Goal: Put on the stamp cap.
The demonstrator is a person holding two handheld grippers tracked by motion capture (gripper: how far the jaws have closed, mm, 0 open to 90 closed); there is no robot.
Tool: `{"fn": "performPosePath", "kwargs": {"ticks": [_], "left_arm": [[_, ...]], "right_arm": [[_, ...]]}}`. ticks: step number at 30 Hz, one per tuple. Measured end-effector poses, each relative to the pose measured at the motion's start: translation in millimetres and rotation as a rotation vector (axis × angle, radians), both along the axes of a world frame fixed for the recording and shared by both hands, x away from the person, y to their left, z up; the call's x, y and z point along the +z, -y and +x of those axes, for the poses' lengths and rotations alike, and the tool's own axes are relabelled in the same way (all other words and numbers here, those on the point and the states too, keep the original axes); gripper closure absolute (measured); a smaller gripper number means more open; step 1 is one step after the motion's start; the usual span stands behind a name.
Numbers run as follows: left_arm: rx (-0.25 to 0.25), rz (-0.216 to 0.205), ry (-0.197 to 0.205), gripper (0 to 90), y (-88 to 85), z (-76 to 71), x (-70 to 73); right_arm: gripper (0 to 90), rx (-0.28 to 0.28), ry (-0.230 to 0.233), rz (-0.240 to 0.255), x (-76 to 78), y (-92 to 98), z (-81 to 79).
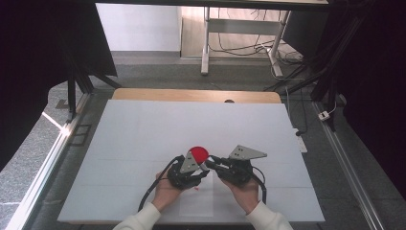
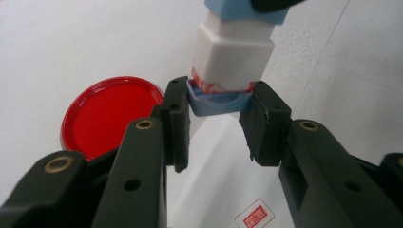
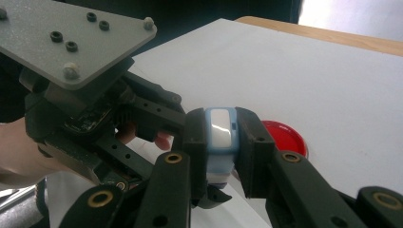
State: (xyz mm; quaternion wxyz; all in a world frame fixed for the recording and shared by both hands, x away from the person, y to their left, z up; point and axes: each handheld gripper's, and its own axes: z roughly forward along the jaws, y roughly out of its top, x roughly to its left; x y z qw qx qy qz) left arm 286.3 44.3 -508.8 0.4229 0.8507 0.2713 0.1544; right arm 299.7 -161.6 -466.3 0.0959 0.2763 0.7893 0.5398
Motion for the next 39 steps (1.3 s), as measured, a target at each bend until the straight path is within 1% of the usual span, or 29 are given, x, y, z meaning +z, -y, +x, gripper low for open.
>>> {"fn": "performPosePath", "kwargs": {"ticks": [5, 13, 21, 26, 30, 33, 37, 39], "left_arm": [[0.001, 0.001, 0.011, 63.5, 1.0, -1.1, -0.1], [0.005, 0.010, 0.023, 63.6, 1.7, -2.0, 0.0], [0.008, 0.015, 0.034, 63.6, 2.0, -2.8, -0.2], [0.008, 0.014, 0.042, 63.6, 2.4, -4.1, 0.3], [0.009, 0.015, 0.050, 63.7, 2.3, -4.8, 0.9], [0.007, 0.023, 0.053, 63.8, 3.0, -5.0, 0.6], [0.014, 0.043, 0.063, 63.9, 4.7, -6.2, 0.2], [0.011, 0.055, 0.066, 63.9, 5.0, -6.6, 0.4]], "right_arm": [[74.9, -0.022, -0.018, -0.005, -0.9, -1.0, 0.2], [74.9, -0.031, -0.032, 0.000, -1.3, -1.2, 0.4], [74.8, -0.040, -0.067, 0.031, -3.0, 0.4, 2.2], [74.9, -0.044, -0.108, 0.065, -4.8, 2.5, 4.3], [74.9, -0.044, -0.113, 0.074, -4.6, 3.1, 4.7], [74.9, -0.043, -0.104, 0.054, -3.7, 2.2, 4.1], [75.0, -0.041, -0.067, 0.003, -1.5, -1.9, 0.6], [74.9, -0.040, -0.057, -0.013, -1.3, -3.9, -0.6]]}}
